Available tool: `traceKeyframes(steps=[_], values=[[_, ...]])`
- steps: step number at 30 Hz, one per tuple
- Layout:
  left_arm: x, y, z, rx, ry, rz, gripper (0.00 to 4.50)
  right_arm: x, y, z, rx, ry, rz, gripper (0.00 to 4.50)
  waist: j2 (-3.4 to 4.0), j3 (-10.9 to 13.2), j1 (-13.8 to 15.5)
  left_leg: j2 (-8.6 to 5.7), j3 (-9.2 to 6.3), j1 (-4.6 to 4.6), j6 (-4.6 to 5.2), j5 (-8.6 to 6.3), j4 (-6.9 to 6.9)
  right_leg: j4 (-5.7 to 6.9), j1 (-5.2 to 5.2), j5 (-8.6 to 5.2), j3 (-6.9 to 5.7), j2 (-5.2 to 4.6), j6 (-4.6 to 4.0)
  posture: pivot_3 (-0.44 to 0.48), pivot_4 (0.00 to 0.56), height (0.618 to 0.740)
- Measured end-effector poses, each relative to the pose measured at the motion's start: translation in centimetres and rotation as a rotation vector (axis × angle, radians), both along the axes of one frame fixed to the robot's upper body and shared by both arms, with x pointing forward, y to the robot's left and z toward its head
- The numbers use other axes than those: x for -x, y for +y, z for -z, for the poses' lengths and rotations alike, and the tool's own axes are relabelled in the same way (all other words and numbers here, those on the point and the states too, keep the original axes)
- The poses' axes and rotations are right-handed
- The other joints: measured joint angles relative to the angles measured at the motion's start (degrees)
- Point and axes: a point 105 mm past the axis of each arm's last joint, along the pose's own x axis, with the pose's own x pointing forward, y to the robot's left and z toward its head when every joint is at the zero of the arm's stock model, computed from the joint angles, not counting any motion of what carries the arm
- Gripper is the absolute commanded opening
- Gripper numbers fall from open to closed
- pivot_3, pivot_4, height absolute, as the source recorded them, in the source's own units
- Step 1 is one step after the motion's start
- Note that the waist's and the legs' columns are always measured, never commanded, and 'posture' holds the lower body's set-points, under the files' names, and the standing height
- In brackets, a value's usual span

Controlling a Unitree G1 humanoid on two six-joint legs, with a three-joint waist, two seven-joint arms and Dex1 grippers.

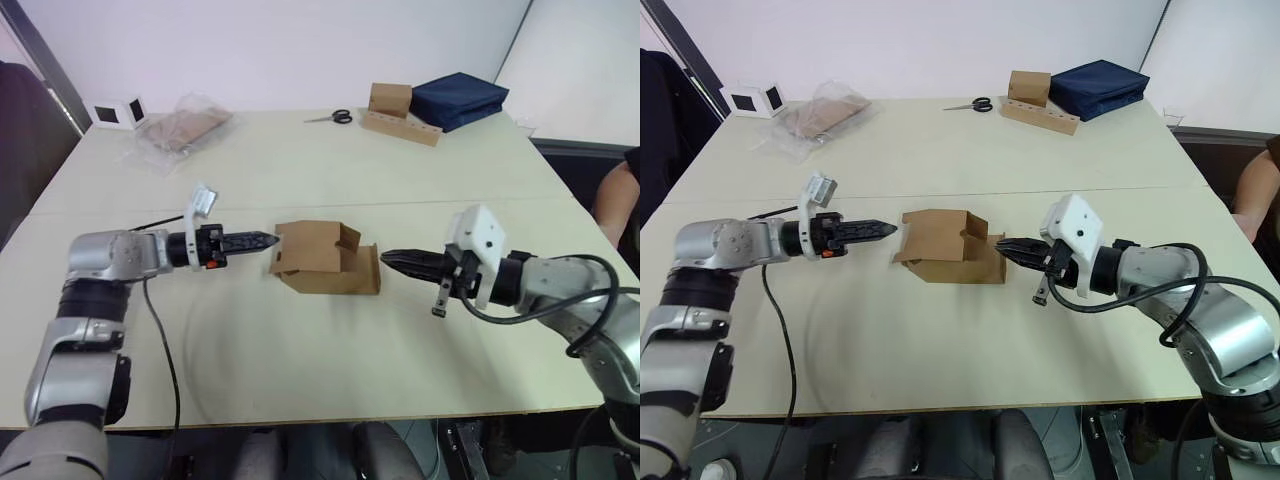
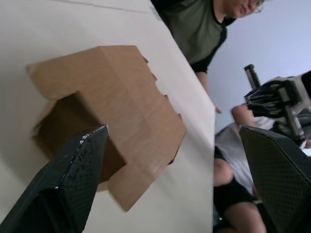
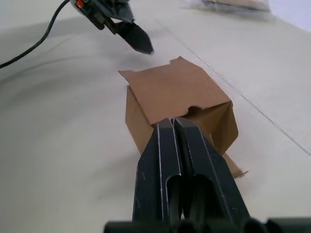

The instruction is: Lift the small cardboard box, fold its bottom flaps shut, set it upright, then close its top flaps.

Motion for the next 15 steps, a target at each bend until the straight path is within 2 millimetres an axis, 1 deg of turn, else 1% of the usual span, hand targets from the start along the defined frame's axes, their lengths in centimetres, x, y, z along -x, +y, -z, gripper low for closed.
traceKeyframes(steps=[5, 8, 11, 15], values=[[-0.6, -0.9, 1.3, 0.001, 0.075, 0.022, 4.44, -0.4, 0.5, -0.3, -0.007, -0.057, 0.023, 0.0, 0.0, 0.0, 0.1, -0.01, 0.0, -0.01, -0.01, 0.0, 0.0, 0.0, 0.0, 0.0, 0.0, -0.01, 0.0, 0.0, 0.15, 0.74], [-0.8, -0.9, 1.9, -0.015, 0.095, 0.027, 4.44, -0.3, 0.6, -0.5, -0.001, -0.076, 0.025, 0.0, 0.0, 0.0, 0.2, -0.01, 0.0, -0.01, -0.01, 0.0, 0.0, 0.0, 0.0, 0.0, 0.0, -0.02, 0.0, 0.0, 0.15, 0.74], [-1.1, -1.3, 2.1, -0.006, 0.102, 0.032, 4.44, -0.1, 0.8, -0.7, -0.002, -0.089, 0.022, 0.0, -0.01, 0.0, 0.2, -0.01, 0.0, -0.01, -0.01, 0.0, 0.01, 0.0, 0.01, 0.0, 0.0, -0.02, 0.0, 0.0, 0.15, 0.74], [-1.5, -2.5, 2.5, 0.006, 0.113, 0.048, 4.44, 0.0, 0.8, -0.5, -0.003, -0.089, 0.037, 0.0, -0.01, 0.0, 0.3, -0.02, 0.0, -0.01, -0.01, 0.0, 0.01, 0.0, 0.01, 0.0, 0.0, -0.03, 0.0, 0.0, 0.15, 0.74]])
